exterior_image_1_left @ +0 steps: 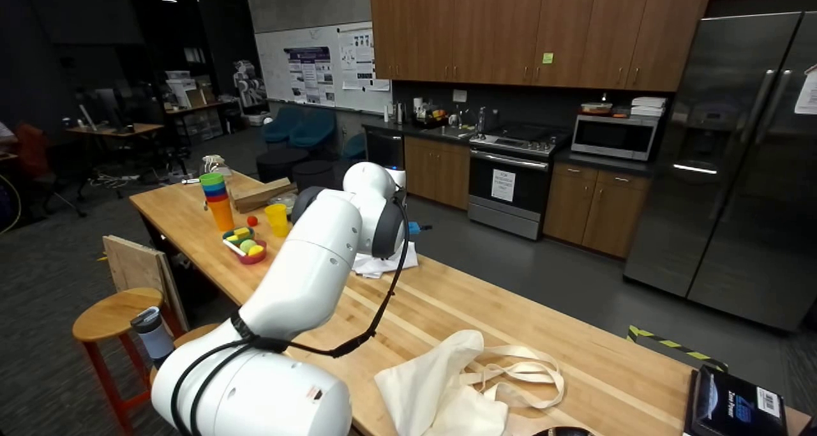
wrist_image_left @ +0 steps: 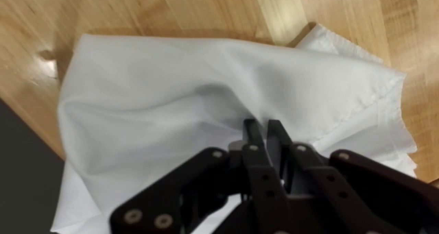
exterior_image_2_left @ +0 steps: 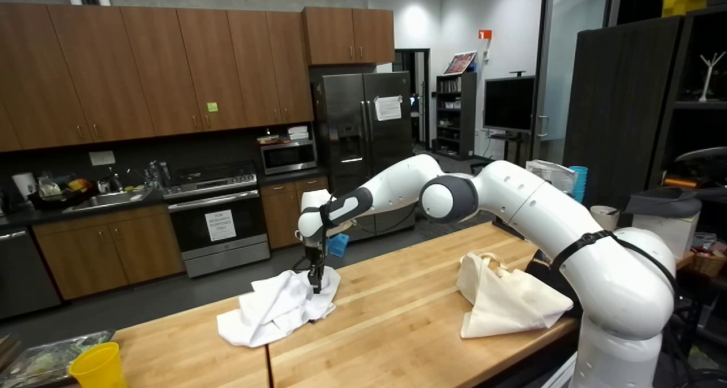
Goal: Move the bag and the white towel to the right
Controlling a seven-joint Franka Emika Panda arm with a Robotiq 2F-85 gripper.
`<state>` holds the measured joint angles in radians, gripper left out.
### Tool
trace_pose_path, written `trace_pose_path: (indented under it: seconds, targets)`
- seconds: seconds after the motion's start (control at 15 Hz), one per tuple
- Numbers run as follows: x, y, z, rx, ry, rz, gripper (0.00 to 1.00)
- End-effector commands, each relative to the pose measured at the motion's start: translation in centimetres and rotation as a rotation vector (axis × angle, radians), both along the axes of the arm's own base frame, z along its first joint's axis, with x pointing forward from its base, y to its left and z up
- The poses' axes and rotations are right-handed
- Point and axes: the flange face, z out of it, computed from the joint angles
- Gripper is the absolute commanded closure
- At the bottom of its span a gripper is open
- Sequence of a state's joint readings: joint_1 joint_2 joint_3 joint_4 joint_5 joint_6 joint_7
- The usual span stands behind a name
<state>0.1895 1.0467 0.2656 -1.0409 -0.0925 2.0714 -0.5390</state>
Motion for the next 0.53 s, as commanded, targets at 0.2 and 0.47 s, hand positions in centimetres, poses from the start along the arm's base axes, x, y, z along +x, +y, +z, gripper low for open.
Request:
trace_pose_path:
  seconds: [0.2,0.47]
  targets:
    - [-0.1,-0.4,-0.3,-0.018,0.018,-0.018,0.90]
    - [-0.5,-0.5,-0.8,-0.039,0.028,0.037,0.40]
